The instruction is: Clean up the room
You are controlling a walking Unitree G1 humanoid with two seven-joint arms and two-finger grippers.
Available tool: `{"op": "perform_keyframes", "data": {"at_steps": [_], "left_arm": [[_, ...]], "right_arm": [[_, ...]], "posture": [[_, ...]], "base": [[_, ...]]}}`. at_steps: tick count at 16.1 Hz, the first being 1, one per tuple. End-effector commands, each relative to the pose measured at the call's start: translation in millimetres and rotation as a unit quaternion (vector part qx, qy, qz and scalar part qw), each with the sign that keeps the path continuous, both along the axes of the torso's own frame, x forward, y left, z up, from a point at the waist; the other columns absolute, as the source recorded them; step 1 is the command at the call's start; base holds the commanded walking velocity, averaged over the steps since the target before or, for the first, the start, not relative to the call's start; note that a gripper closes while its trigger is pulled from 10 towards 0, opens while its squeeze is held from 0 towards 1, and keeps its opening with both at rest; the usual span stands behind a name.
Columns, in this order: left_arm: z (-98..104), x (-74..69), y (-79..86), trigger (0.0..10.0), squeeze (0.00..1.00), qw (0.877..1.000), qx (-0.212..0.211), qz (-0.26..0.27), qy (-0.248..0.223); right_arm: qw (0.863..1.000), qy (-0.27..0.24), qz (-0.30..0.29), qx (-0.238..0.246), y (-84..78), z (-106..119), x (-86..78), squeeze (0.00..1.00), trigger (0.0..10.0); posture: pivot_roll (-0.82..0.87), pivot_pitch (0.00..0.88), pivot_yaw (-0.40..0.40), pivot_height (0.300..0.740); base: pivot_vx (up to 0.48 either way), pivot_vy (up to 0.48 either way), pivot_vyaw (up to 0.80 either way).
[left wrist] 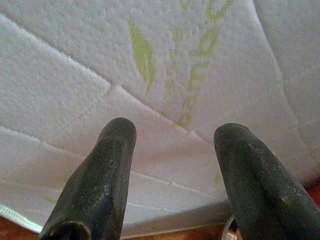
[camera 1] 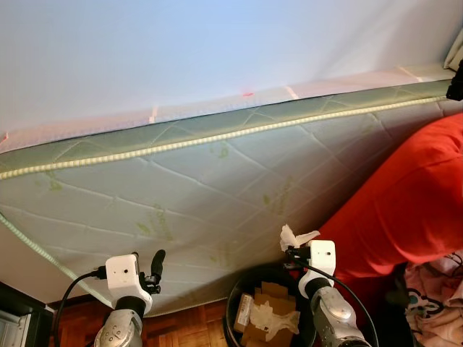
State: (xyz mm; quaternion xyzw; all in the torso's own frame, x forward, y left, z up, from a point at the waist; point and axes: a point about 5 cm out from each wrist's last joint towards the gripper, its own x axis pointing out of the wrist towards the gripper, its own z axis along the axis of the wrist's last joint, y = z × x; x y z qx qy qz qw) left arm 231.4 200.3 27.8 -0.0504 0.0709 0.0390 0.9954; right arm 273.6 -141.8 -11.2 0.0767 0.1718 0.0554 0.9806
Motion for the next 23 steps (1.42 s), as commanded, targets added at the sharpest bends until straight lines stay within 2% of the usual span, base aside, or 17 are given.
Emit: {"op": "perform_keyframes", "data": {"at_steps": [1,5,8,15,17,23], "left_arm": [[-1.1,-3.1,1.0,10.0,0.00,1.000,0.003,0.002,0.006],[-0.6,-2.8,2.5,10.0,0.00,1.000,0.004,0.003,0.010],[-0.4,-2.7,2.3,10.0,0.00,1.000,0.004,0.001,0.010],[-0.3,-4.8,2.4,10.0,0.00,1.000,0.004,0.004,0.010],[-0.2,-5.0,2.6,10.0,0.00,1.000,0.004,0.005,0.010],[0.9,-4.6,1.3,10.0,0.00,1.000,0.002,0.004,0.010]], "right_arm": [[1.000,0.009,-0.001,0.000,-0.2,-4.1,-4.4,0.00,10.0],[1.000,0.029,0.003,-0.001,0.8,-6.2,-3.4,0.00,10.0],[1.000,0.013,0.001,0.002,0.3,-3.4,-2.2,0.00,10.0],[0.999,0.033,0.012,-0.006,1.3,-7.0,-3.8,0.00,10.0],[1.000,0.019,0.013,0.003,1.7,-4.7,-3.3,0.00,10.0],[1.000,0.022,0.015,-0.004,1.1,-4.1,-1.5,0.00,10.0]], "posture": [[0.03,0.113,-0.003,0.701],[0.03,0.131,0.007,0.691],[0.03,0.127,0.007,0.686],[0.04,0.118,-0.002,0.681],[0.04,0.121,-0.002,0.676],[0.04,0.125,-0.002,0.676]], "base": [[0.000,0.000,0.00],[0.000,0.000,0.00],[0.000,0.000,0.00],[0.000,0.000,0.00],[0.000,0.000,0.00],[0.000,0.000,0.00]]}}
